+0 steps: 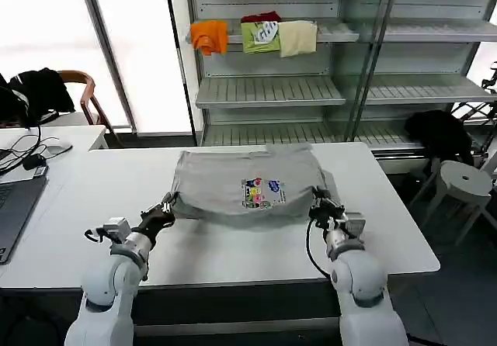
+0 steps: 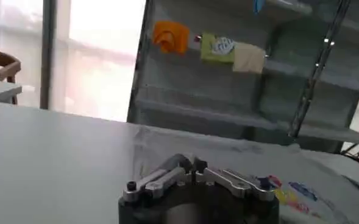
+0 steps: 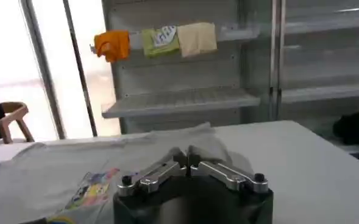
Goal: Fold and organize the clothes.
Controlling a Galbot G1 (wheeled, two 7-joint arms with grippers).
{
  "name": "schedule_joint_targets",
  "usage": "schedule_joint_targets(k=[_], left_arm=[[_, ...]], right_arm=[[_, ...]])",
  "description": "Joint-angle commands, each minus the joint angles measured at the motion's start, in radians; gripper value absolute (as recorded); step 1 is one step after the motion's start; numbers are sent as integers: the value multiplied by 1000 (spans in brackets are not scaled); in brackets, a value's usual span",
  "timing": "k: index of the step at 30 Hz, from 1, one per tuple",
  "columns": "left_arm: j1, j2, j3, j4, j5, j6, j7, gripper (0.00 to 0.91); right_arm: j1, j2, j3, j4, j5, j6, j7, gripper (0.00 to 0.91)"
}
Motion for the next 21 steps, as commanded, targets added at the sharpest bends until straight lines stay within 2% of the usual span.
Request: schedule_joint_targets(k=[1,11,12,13,21], left_arm=[[-98,-4,5,164,36,-24,-6,10],[-101,-5,8,198,73,-43,6,10],[-100,-5,9,197,79,-44,5,141],[-100,-6,9,196,88,-44,4,907],[-105,-11,5,178,120,-61,0,907]], right_arm=[[129,2,-1,-158,-12,3,-8,0],[125,8,8,-199,-53,26,-20,0],[125,10,8,-200,-56,24,-18,10],[124,12,9,-201,-63,26,-19,907],[158,23,20,-262,-87,121,16,907]])
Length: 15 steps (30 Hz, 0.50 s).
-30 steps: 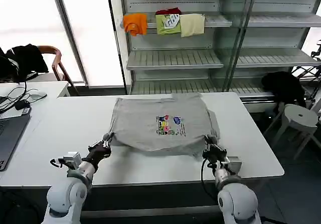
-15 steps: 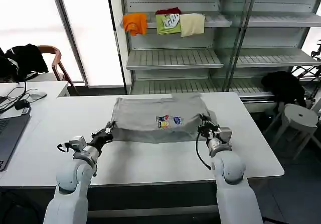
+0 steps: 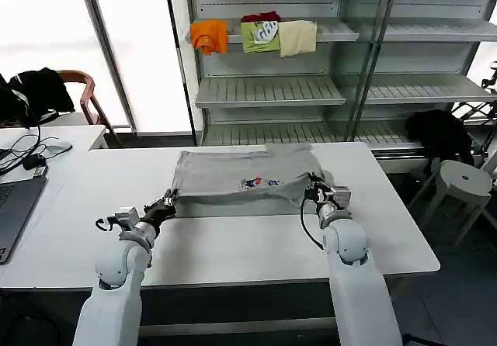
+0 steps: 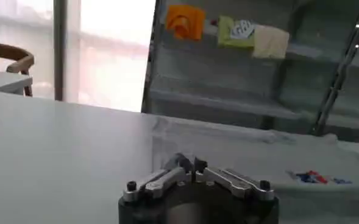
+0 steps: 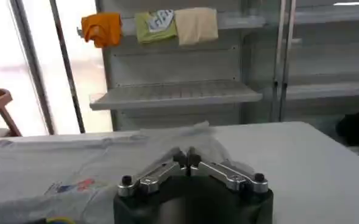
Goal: Fold and organize the clothes.
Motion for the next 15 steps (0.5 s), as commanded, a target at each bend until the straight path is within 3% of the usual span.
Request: schedule_joint_targets(k=[1,6,15], left_arm=[[-13,1,-4,0,30,-6,-2,907],[-6,8,-5,-66,5,20,-5,907],[3,7,1,-128,-1,32,-11,907]], right_arm=[[44,2,6,-68,-19,81,19,907],[57,-7,23,-65,-6,107,25,907],[45,-48,52,-9,46,83,26,907]])
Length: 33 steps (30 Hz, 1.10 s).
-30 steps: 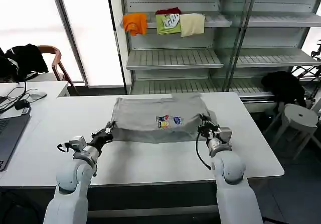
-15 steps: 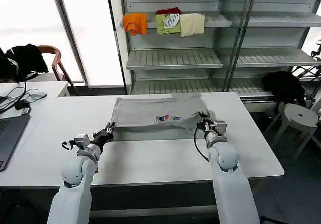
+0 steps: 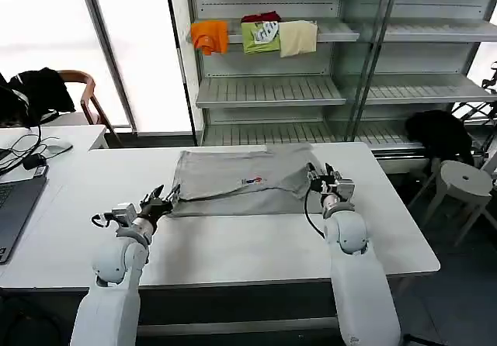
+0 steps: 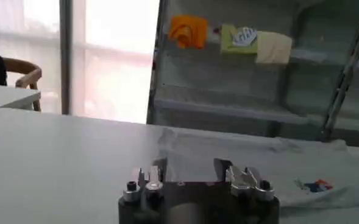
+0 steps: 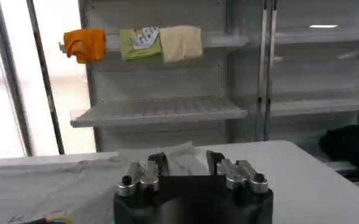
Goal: Fold and organize the clothes.
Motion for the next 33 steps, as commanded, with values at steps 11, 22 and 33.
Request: schedule_joint_targets(k=[11,22,33], left_arm=[[78,21,10,-53,134,24,6,907],[110,29,23,-12,231,0,19,907],[111,17,18,10,230,-14,15,907]], right_arm=[[-137,-24,24,138,-24,-81,-57,907],[-333,-58,68,231,-16,-121,-95,907],[-328,-48,58,192,-43,-113,-99,494]])
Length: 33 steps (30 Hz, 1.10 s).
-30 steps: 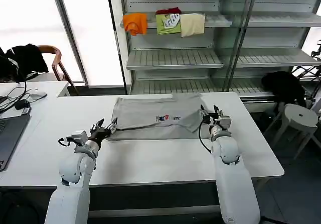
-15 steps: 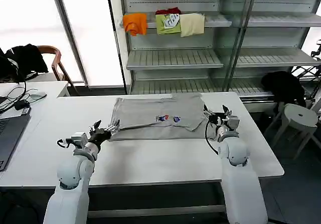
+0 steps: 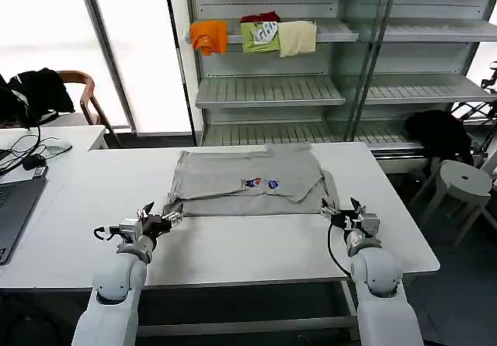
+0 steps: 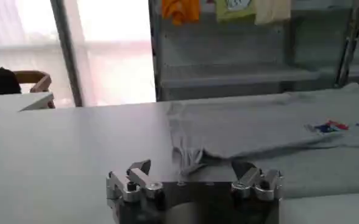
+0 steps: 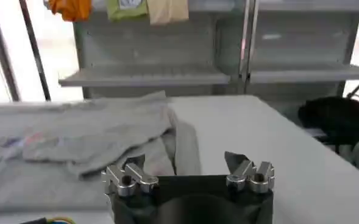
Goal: Fold and organize the clothes.
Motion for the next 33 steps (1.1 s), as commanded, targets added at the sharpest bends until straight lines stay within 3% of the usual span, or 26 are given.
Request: schedule_joint_targets(k=[1,2,3,4,5,6,7,10,11,25,33], left_arm=[[9,-1,-2,20,30,-8,0,907],[8,-1,-3,23,26,-10,1,907],[7,-2,-4,26,23,-10,1,826],[6,-3,-6,31,21,-12,2,655],[4,-3,-8,36,21,-14,2,504],[3,-3,-9,38,21,-14,3,433],[2,-3,-12,43,21,-14,6,262],[2,0,-14,55,20,-14,10,50],[3,2,-15,56,18,-13,12,20],[16,11,-12,51,2,-32,40,0],[53,15,-16,1,-18,-45,57,0]], right_arm=[[-40,-1,1,3,-14,-8,-9,413],[-35,0,-1,-6,-14,-4,-7,121],[-32,1,-2,-9,-14,-2,-5,50],[-28,2,-4,-14,-16,0,-5,0],[-26,2,-5,-16,-18,0,-5,0],[-24,2,-6,-16,-20,0,-4,0],[-24,3,-7,-16,-23,0,-5,0],[-21,5,-13,-12,-34,-4,-4,0],[-21,5,-15,-11,-36,-6,-4,0],[-34,5,-27,25,-25,-16,4,0],[-78,4,-16,82,62,-36,25,0]])
